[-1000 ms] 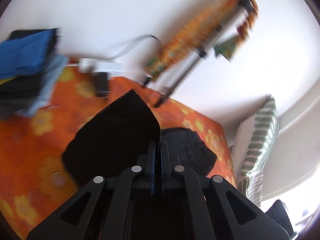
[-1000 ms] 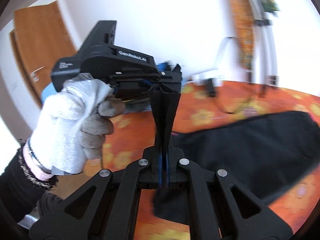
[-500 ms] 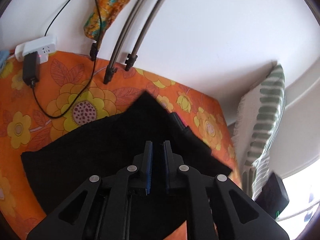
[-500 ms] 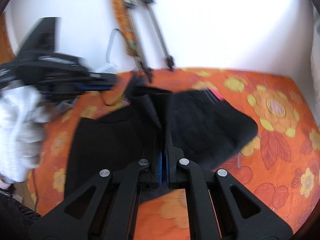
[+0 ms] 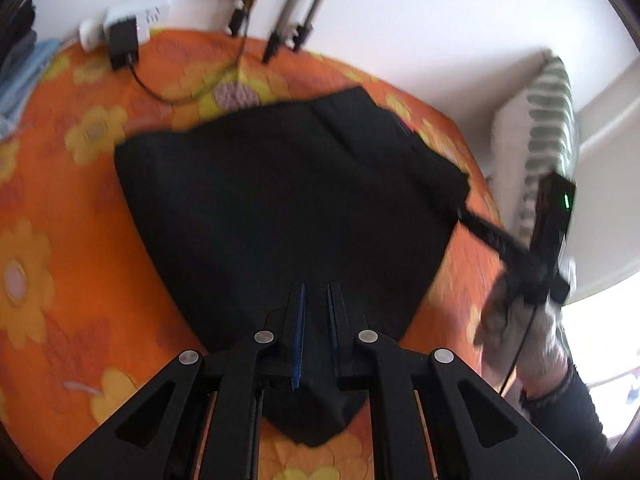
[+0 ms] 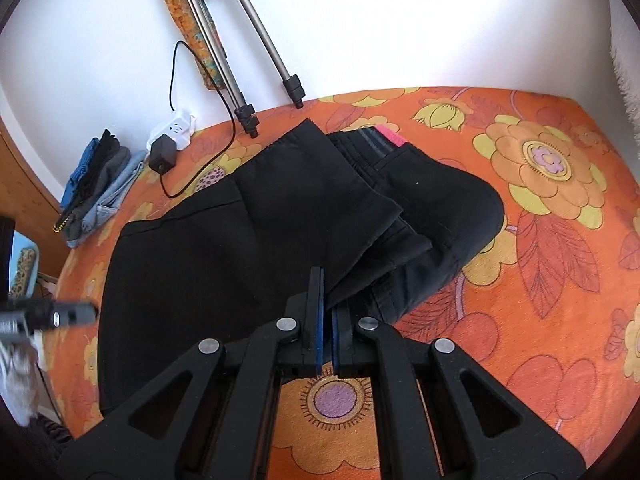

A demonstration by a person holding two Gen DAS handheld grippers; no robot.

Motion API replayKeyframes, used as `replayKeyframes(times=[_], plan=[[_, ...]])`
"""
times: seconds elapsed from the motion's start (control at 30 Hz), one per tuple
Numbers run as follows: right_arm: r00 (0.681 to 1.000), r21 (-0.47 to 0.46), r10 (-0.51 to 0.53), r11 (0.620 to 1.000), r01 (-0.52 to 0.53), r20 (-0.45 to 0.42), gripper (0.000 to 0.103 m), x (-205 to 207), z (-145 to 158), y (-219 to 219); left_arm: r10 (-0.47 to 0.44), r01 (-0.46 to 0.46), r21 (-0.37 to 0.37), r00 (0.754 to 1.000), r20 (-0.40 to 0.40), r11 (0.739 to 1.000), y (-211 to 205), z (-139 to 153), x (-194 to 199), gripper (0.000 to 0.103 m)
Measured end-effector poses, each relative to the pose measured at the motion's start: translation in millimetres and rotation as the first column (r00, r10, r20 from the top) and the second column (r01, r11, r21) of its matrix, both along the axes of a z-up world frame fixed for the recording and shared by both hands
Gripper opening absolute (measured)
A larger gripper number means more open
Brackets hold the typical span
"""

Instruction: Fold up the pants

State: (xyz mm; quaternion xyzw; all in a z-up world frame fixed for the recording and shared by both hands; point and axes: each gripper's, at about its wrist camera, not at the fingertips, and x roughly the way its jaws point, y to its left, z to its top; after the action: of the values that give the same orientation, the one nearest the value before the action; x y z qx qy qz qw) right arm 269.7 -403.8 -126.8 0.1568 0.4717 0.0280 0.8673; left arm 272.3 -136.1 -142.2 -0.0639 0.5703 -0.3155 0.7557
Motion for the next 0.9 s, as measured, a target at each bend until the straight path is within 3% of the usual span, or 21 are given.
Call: replayKeyframes(times=[0.17,0.33,0.43,0.5,0.53,0.57,0.63,0.77,0.83,0.9], plan=[[0.999,-0.067,-0.013,0.998,0.011,-0.031,0.003,1.9,-9.0,4.1,-0.066,0.067,0.07,0.998,-0.023,0.995,-8.0,-35.6,-17.3,0.009],[0.998,-0.103,-0.017,0.995,0.011,-0.057,0.004,3.0,-6.3,3.1,-0.053,0.054,0.041,0.998,-0.022,0.998,5.9,-27.1,-15.9,0.009],[0.998,-0.119,-0.038,0.992,0.031,-0.057,0.014,0.2,4.6,-0.3,-0.018,0.018,0.008,0.999,0.047,1.0,23.3,0.0,-6.2,0.009],[0.997,-0.182,-0.072,0.981,0.064,-0.04,0.025,-3.6,16.6,-0.4,0.012,-0.013,0.012,0.996,0.091,1.0,33.6,11.9,4.5,0.009],[0.995,-0.212,-0.097,0.973,0.092,-0.011,0.044,-8.1,26.1,-1.7,0.032,-0.034,0.017,0.994,0.104,0.999,38.0,15.4,11.6,0.009],[0.994,-0.214,-0.109,0.971,0.109,0.01,0.055,-11.7,32.7,-3.2,0.051,-0.054,0.026,0.992,0.118,0.998,41.9,17.8,19.5,0.009],[0.991,-0.205,-0.127,0.97,0.134,0.048,0.055,-20.7,50.8,-1.0,0.081,-0.092,0.065,0.984,0.158,0.994,47.7,18.0,35.2,0.009],[0.995,-0.118,0.011,0.993,0.001,0.101,0.055,-38.7,77.3,39.0,0.117,-0.129,0.075,0.982,0.145,0.989,50.1,-1.8,58.0,0.009],[0.989,-0.099,0.105,0.991,-0.095,0.104,0.055,-44.5,80.1,73.2,0.126,-0.155,0.139,0.971,0.201,0.978,44.8,-12.7,67.4,0.009],[0.977,-0.105,0.19,0.978,-0.179,0.1,0.054,-47.8,75.7,107.1,0.145,-0.166,0.116,0.975,0.169,0.979,49.0,-20.4,74.5,0.009]])
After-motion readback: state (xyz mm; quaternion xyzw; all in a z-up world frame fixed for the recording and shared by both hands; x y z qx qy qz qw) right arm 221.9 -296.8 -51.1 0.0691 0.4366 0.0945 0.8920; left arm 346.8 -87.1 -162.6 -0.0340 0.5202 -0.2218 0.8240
